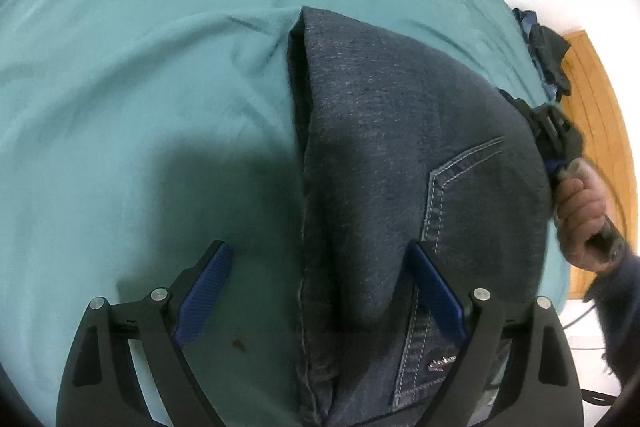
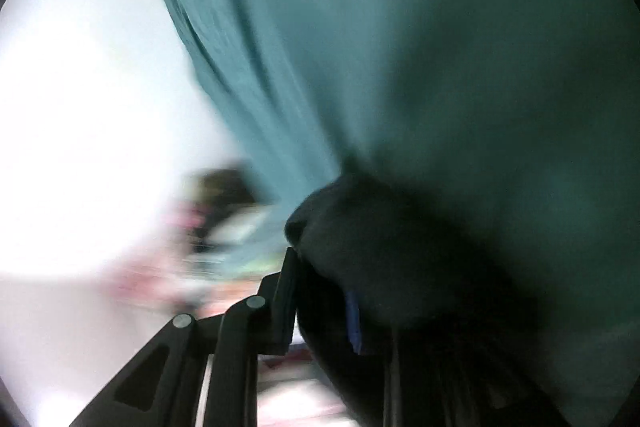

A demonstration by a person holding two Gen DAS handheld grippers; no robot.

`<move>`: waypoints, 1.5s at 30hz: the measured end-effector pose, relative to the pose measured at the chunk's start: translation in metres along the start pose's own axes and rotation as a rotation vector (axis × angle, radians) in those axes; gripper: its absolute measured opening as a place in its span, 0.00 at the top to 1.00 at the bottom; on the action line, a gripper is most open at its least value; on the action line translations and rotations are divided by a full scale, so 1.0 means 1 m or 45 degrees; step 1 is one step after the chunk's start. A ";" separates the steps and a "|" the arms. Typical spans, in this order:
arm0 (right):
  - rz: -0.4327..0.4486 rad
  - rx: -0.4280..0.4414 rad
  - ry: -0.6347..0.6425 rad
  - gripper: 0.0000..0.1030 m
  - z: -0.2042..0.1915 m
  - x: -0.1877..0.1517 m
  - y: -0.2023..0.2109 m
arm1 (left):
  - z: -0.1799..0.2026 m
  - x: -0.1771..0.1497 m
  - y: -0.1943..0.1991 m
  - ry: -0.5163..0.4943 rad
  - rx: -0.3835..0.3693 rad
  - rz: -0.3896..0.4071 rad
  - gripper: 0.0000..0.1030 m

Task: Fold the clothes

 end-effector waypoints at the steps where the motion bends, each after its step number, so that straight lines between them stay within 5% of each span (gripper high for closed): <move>1: 0.026 -0.193 0.122 0.59 -0.004 0.007 0.011 | 0.001 0.000 0.001 -0.006 0.000 -0.001 0.11; 3: 0.073 -0.418 0.353 0.44 -0.039 0.008 0.038 | 0.003 0.002 0.007 -0.023 0.003 0.000 0.11; 4: 0.134 -0.486 0.440 0.21 -0.055 0.005 0.050 | 0.003 0.005 0.012 -0.041 0.018 0.022 0.11; 6: 0.240 -0.641 0.604 0.00 -0.082 -0.004 0.066 | 0.000 0.010 0.023 -0.054 0.042 0.079 0.11; 8: 0.191 -0.767 0.665 0.00 -0.070 -0.004 0.047 | -0.005 0.015 0.035 -0.058 0.063 0.142 0.11; 9: 0.166 -0.830 0.695 0.13 -0.065 -0.004 0.038 | -0.008 0.017 0.039 -0.053 0.069 0.163 0.11; 10: 0.140 -0.893 0.726 0.57 -0.059 -0.003 0.029 | -0.011 0.020 0.040 -0.034 0.067 0.164 0.11; 12: 0.089 -1.020 0.786 0.97 -0.048 -0.002 0.011 | -0.016 0.018 0.042 -0.001 0.060 0.164 0.11; 16: -0.015 -1.269 0.890 1.00 -0.027 0.002 -0.021 | 0.000 0.033 0.024 -0.018 0.061 0.132 0.11; 17: -0.016 -1.295 0.809 1.00 -0.011 0.008 -0.011 | 0.000 0.036 0.020 -0.032 0.066 0.112 0.11; 20: 0.047 -1.047 0.673 0.90 -0.009 0.008 0.011 | 0.000 0.043 0.016 -0.070 0.066 0.072 0.11; 22: 0.088 -0.882 0.581 0.25 -0.008 0.008 0.026 | -0.004 0.045 0.017 -0.076 0.062 0.062 0.11; 24: 0.123 -0.722 0.496 0.06 -0.009 0.009 0.042 | -0.009 0.044 0.013 -0.065 0.016 0.004 0.11; 27: 0.065 -0.612 0.521 0.06 -0.002 0.000 0.037 | -0.020 0.044 0.006 0.001 -0.010 -0.016 0.09; 32: 0.118 -0.544 0.607 0.06 -0.019 -0.001 0.024 | -0.020 0.043 0.000 -0.014 0.094 0.037 0.00; 35: 0.166 -0.728 0.723 0.06 -0.027 0.001 0.022 | -0.010 0.047 -0.005 -0.064 0.162 0.053 0.00; 38: 0.056 -1.031 0.774 0.00 -0.013 0.023 0.032 | 0.001 0.053 -0.007 -0.131 0.268 0.084 0.00; 43: 0.019 -1.193 0.807 0.00 -0.016 0.030 0.020 | 0.012 0.056 -0.008 -0.196 0.397 0.118 0.00; 45: -0.008 -1.133 0.764 0.15 -0.012 0.030 0.018 | 0.016 0.056 -0.009 -0.197 0.414 0.120 0.00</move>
Point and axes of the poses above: each gripper's, at about its wrist camera, not at the fingertips, and y roughly against the way its jaws point, z to its right, x to its top, the point moved 8 cm from there along -y, roughly the way its jaws point, and after that the axes turned 4 degrees about y, right-handed, at the moved point
